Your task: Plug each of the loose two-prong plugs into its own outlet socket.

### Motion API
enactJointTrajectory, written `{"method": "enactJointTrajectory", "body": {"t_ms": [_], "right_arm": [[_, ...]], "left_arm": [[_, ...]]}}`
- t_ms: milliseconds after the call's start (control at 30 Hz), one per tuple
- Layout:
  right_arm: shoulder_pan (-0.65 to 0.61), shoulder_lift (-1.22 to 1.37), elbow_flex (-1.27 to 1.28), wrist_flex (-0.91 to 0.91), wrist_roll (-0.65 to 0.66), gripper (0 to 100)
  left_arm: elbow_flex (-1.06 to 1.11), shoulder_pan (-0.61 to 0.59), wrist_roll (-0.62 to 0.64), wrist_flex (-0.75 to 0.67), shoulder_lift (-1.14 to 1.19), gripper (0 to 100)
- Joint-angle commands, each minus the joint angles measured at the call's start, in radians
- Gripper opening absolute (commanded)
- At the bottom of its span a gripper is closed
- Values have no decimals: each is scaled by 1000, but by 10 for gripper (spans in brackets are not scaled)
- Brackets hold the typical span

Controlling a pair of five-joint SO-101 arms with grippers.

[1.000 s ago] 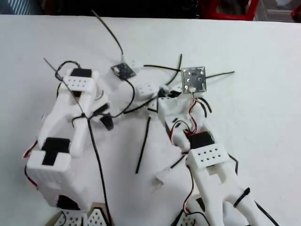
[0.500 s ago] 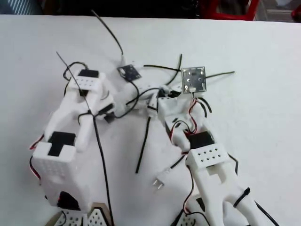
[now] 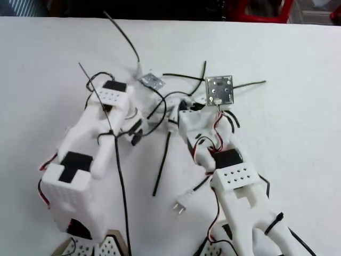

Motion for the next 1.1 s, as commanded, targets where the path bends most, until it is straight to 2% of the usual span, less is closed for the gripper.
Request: {"method": "enactJointTrajectory", "body": {"t_ms": [0, 100, 300, 500, 700, 933, 1067], "right_arm": [[5, -2, -9, -13, 0, 17], [5, -2, -9, -13, 0, 17], [5, -2, -9, -13, 0, 17], [1, -4, -9, -10, 3, 17], [-105, -1, -54, 111, 132, 17], [-242, 1, -181, 291, 203, 17], [-335, 50, -226, 309, 230, 17]], "left_arm": [[-2, 33, 63, 63, -130, 168], [-2, 28, 69, 89, -165, 282], [26, 5, 77, 103, -266, 275], [157, -24, 77, 97, -433, 272], [377, -200, 84, -43, -668, 271], [663, -410, 87, -210, -908, 271], [789, -489, 138, -281, -992, 271]]}}
